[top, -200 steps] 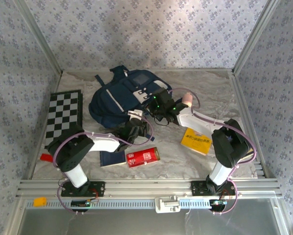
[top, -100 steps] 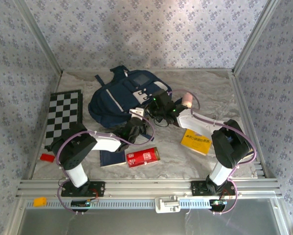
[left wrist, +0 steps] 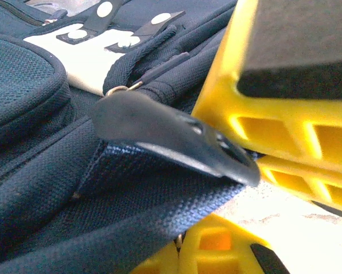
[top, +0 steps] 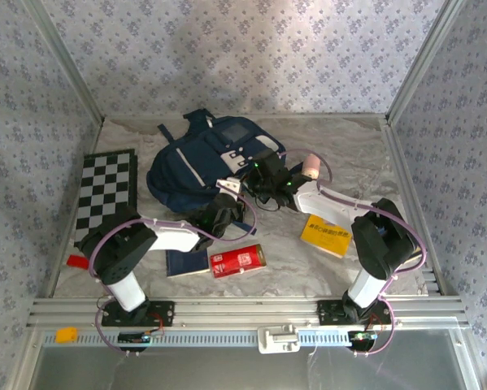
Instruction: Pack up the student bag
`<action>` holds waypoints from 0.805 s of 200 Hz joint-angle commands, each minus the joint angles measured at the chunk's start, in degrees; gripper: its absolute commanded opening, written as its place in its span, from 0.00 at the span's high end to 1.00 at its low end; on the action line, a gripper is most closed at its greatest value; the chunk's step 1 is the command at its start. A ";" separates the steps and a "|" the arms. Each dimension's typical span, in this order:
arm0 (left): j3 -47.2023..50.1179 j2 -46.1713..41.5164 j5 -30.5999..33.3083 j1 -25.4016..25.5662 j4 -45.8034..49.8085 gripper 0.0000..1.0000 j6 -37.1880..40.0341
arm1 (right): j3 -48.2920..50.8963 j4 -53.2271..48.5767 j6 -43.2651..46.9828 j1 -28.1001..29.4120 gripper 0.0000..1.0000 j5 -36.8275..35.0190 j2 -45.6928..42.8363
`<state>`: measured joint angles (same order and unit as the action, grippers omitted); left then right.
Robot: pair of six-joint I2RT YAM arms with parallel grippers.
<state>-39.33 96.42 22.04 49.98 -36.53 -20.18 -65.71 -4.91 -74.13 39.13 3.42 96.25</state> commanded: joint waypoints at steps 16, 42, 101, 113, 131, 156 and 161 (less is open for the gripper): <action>0.62 -5.49 -1.88 -0.61 1.25 1.00 -1.37 | -1.06 0.32 0.93 -0.60 1.00 0.90 -2.04; 2.55 -8.17 -3.68 -2.03 4.07 1.00 -3.32 | -1.08 0.05 1.52 -1.19 1.00 1.11 -2.70; 6.10 -14.49 -8.04 -5.11 9.32 1.00 -3.75 | -1.45 -0.70 2.49 -2.22 1.00 1.72 -3.26; 6.28 -15.48 -8.79 -5.82 11.30 1.00 -3.72 | -1.53 -0.91 2.72 -2.53 1.00 1.94 -3.33; 7.10 -17.19 -10.91 -6.98 13.19 1.00 -3.46 | -1.44 -1.14 2.94 -3.26 1.00 2.26 -3.47; 8.37 -20.16 -13.30 -8.32 16.30 1.00 -3.19 | -2.13 -1.31 4.07 -5.10 1.00 4.41 -2.57; 8.39 -20.78 -13.99 -8.55 17.10 1.00 -3.22 | -3.10 -1.78 4.51 -5.69 1.00 5.25 -2.05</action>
<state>-31.92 79.44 10.31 43.11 -23.62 -23.59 -65.73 -5.56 -72.25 36.36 7.66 95.88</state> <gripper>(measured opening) 0.044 0.071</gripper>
